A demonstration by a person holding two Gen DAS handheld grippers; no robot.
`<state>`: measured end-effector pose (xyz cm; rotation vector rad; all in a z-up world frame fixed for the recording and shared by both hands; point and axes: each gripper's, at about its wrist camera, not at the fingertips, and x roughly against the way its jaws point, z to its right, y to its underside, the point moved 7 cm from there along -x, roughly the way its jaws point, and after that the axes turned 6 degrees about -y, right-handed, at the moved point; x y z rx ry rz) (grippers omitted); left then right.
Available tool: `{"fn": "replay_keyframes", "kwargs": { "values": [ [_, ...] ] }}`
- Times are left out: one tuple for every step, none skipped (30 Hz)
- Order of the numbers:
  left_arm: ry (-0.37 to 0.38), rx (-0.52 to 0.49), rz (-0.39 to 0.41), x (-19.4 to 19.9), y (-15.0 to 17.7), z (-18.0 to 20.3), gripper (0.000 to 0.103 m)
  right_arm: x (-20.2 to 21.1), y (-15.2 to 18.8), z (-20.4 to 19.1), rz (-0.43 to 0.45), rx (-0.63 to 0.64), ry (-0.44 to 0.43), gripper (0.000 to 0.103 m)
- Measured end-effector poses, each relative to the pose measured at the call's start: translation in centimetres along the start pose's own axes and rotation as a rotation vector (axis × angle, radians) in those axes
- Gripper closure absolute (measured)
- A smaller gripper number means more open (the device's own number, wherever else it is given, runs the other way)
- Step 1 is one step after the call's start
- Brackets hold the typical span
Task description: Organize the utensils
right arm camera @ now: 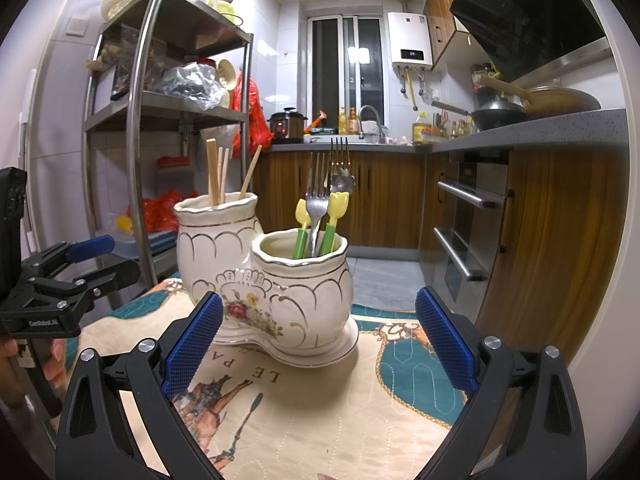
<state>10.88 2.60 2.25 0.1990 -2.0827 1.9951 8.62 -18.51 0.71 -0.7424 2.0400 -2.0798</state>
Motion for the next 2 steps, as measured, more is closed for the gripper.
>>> {"fn": "replay_keyframes", "kwargs": {
  "values": [
    [-0.003, 0.001, 0.0, -0.01, 0.0, -0.04, 0.006, 0.0, 0.0, 0.0, 0.0, 0.0, 0.0, 0.006],
    [-0.014, 0.008, -0.002, -0.06, 0.05, -0.29, 0.006, 0.01, 0.0, 0.01, 0.0, -0.001, 0.0, 0.006]
  ]
}}
